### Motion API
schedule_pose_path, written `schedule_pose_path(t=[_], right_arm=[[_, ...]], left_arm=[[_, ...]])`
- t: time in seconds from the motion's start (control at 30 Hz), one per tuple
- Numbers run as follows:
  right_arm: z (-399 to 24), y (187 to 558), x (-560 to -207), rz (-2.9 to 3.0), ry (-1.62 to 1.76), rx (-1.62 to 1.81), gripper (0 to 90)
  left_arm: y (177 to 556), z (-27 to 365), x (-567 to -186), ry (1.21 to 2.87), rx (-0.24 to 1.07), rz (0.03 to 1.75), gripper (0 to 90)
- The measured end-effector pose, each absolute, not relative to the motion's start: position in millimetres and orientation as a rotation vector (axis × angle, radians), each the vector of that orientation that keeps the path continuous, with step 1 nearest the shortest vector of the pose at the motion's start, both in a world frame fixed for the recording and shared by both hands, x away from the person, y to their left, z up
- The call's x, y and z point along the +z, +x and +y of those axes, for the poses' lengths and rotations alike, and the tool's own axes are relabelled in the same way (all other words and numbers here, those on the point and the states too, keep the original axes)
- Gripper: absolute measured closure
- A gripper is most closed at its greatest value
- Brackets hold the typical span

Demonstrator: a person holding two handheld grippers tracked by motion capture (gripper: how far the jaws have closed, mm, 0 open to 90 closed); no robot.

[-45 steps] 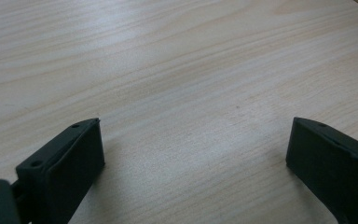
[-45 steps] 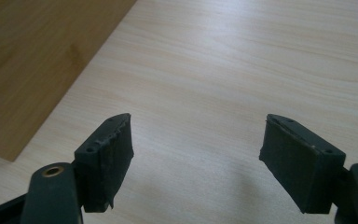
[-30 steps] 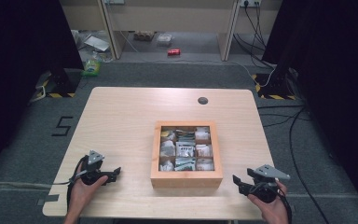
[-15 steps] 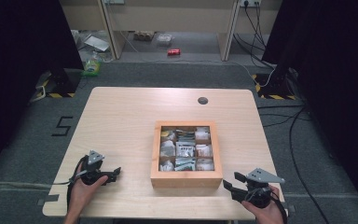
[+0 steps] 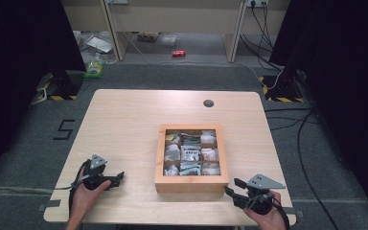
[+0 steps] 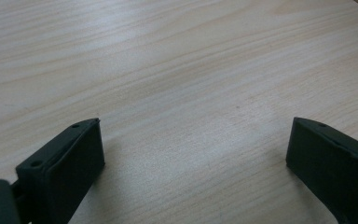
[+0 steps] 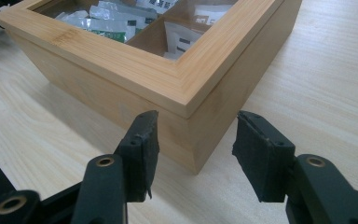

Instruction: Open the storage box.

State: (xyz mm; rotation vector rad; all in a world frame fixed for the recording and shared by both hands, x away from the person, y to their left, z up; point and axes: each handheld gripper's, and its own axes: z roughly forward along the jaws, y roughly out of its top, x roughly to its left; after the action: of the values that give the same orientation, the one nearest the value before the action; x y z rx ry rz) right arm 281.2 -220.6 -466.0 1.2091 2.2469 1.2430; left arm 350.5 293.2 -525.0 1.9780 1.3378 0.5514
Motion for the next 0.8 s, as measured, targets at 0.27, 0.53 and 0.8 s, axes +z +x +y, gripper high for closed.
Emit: schedule_pose_path(t=[0.27,0.53,0.8], right_arm=[[-215.6,284.4,-469.3,2.246,1.195,1.258,55.6],[-210.4,285.0,-469.1,2.246,1.188,1.305,57.7],[-212.0,283.6,-468.4,2.227,1.203,1.334,58.6]], left_arm=[[350.5,293.2,-525.0,1.977,0.552,1.338,3.4],[350.5,293.2,-525.0,1.977,0.552,1.338,3.4],[350.5,293.2,-525.0,1.978,0.552,1.338,3.4]])
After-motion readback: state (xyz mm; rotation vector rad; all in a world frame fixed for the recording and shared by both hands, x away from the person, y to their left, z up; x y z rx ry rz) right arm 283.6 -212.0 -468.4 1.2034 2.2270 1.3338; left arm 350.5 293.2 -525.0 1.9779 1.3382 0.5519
